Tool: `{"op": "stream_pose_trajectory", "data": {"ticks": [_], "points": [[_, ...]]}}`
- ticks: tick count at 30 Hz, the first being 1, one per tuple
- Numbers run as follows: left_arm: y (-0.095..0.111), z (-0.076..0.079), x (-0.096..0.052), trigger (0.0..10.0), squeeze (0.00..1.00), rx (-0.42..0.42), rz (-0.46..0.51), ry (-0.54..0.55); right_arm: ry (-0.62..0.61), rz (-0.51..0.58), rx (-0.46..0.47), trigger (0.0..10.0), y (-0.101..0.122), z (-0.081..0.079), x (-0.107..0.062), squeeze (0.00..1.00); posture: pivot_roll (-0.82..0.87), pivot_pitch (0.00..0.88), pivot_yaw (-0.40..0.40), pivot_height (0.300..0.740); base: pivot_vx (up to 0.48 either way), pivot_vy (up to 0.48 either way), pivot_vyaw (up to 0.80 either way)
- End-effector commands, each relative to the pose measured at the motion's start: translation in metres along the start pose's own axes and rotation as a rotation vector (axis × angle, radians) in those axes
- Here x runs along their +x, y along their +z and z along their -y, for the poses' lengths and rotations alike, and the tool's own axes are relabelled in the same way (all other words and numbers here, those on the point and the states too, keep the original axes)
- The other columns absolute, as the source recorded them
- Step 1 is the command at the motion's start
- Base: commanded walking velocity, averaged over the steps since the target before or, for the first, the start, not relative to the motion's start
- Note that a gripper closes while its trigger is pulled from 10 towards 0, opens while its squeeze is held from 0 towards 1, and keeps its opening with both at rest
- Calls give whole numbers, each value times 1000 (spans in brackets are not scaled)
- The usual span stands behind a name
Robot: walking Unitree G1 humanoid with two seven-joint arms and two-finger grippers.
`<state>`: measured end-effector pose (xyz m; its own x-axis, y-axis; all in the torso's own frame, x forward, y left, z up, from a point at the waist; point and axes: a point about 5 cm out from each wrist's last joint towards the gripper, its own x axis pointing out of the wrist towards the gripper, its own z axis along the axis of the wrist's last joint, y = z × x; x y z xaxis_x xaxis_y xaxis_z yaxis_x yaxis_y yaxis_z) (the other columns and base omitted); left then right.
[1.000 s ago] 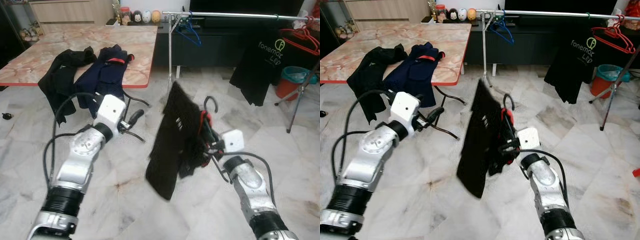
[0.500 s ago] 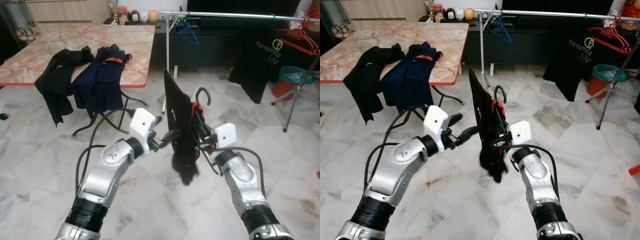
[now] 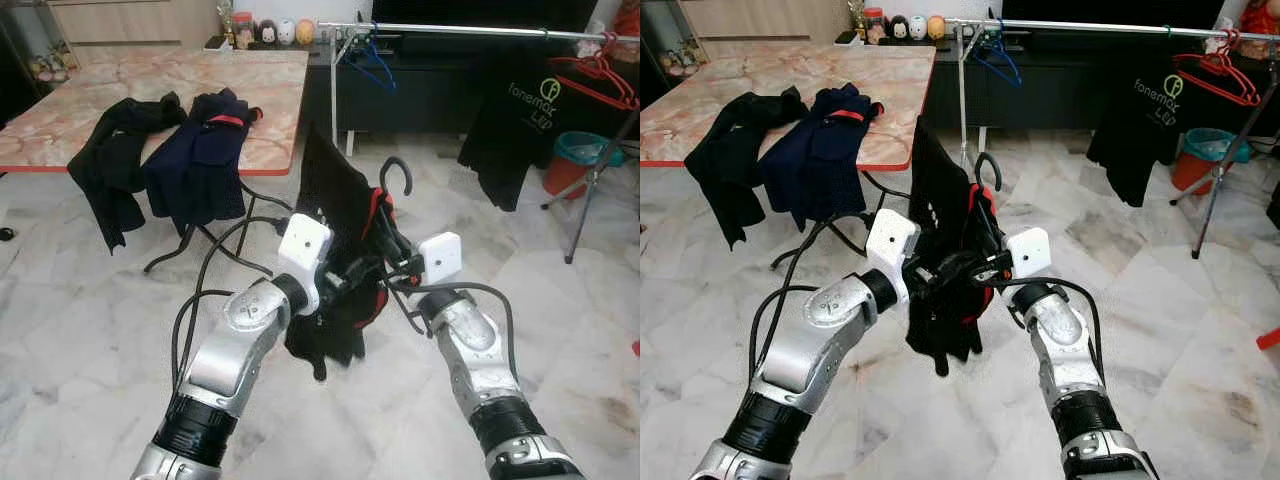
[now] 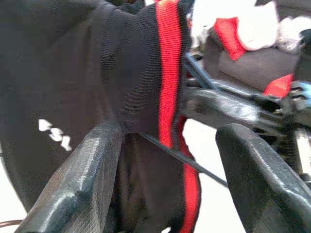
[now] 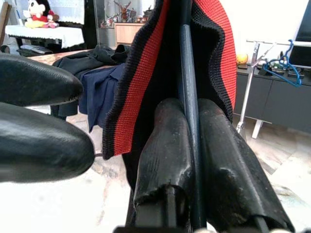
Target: Hang hanger
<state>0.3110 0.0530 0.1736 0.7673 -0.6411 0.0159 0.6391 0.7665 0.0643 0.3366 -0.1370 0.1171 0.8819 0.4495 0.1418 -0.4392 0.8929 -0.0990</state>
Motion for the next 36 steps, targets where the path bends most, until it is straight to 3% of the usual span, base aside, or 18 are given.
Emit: {"op": "stream_pose_trajectory", "data": {"ticks": [1, 5, 11, 19, 22, 29, 36], "points": [[6, 0, 3, 10000, 0, 43, -5, 24, 9, 30, 2, 0, 5, -1, 3, 0, 102, 0, 9, 740, 0, 0, 0], [10, -1, 10, 10000, 0, 104, -26, 104, 20, 36, 20, 0, 5, -3, 2, 0, 102, 0, 12, 740, 0, 0, 0], [7, -7, 14, 10000, 0, 100, -47, 172, 21, 32, 23, 0, 4, -5, 3, 0, 101, 0, 13, 740, 0, 0, 0], [7, -6, 19, 10000, 0, 81, -66, 181, 25, 26, 29, 0, 2, -5, 1, 0, 100, 0, 16, 740, 0, 0, 0], [9, 5, 18, 10000, 0, 21, -46, 76, 24, 23, 32, 0, 1, -5, 1, 0, 101, 0, 17, 740, 0, 0, 0], [4, 22, 8, 10000, 0, 41, -73, -158, 3, 13, 22, 0, -1, -2, 0, 0, 106, 0, 15, 740, 0, 0, 0], [0, 31, 10, 10000, 0, 26, -90, -178, -15, 12, 15, 0, 0, 1, 2, 0, 103, 0, 13, 740, 0, 0, 0]]}}
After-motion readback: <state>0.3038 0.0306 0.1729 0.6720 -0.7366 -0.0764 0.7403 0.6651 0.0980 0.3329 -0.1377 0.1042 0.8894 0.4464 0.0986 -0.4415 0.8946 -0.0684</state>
